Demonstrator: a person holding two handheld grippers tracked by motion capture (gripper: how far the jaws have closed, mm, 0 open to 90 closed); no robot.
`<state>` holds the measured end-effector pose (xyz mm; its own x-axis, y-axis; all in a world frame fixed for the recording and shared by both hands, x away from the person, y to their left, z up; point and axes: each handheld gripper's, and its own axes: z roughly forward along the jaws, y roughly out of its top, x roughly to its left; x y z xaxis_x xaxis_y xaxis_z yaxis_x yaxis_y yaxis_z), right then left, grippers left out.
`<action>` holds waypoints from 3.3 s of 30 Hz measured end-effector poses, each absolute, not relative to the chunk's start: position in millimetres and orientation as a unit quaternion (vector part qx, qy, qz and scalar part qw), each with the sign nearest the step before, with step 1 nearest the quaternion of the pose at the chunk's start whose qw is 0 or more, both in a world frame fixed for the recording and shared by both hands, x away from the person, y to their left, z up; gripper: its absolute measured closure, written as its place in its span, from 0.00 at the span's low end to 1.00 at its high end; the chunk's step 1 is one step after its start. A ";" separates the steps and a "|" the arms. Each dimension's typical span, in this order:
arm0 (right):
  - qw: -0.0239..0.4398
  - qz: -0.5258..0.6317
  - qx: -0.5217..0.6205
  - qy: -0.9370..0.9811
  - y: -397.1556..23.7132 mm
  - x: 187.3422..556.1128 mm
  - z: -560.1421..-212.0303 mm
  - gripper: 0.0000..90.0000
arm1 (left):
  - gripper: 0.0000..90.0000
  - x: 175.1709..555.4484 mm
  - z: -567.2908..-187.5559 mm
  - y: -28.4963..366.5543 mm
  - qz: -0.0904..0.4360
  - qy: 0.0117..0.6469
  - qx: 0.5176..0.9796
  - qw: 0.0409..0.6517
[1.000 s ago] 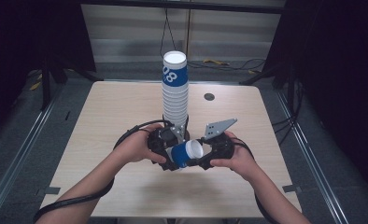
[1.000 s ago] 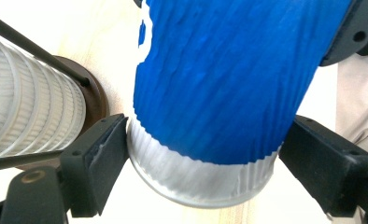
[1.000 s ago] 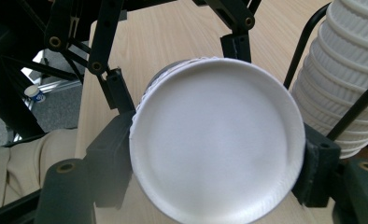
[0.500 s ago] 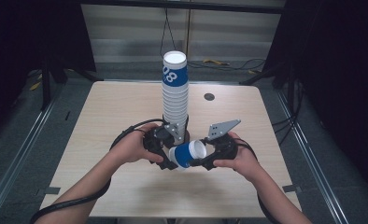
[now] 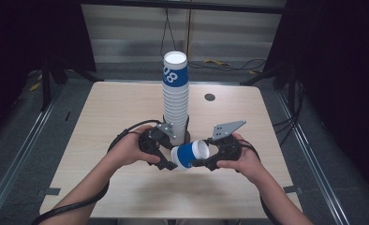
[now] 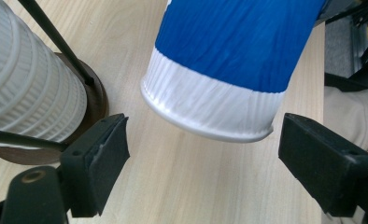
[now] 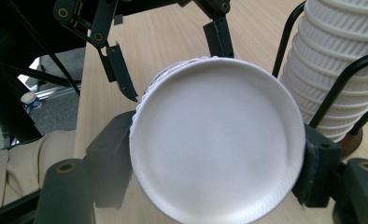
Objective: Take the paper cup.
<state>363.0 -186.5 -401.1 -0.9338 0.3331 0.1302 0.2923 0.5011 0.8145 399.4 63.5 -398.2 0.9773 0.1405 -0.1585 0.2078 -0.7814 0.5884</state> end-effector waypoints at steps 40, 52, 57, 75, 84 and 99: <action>0.022 0.478 0.183 0.859 -188.4 359.5 -405.8 0.30 | 0.17 393.7 -430.4 66.9 -0.079 0.115 0.920 0.366; 0.022 0.478 0.184 0.859 -188.3 359.9 -406.9 0.30 | 0.17 392.3 -434.6 62.5 -0.078 0.113 0.917 0.375; 0.020 0.478 0.184 0.858 -187.8 359.9 -407.9 0.30 | 0.17 391.6 -435.8 61.2 -0.082 0.113 0.916 0.376; 0.015 0.478 0.182 0.859 -183.9 360.5 -409.8 0.30 | 0.17 389.3 -440.2 56.3 -0.086 0.117 0.913 0.381; 0.014 0.476 0.181 0.860 -183.8 360.3 -410.6 0.30 | 0.17 390.2 -438.1 55.7 -0.080 0.117 0.912 0.386; 0.011 0.478 0.182 0.859 -183.8 360.5 -411.6 0.30 | 0.17 391.7 -436.7 54.3 -0.075 0.111 0.914 0.383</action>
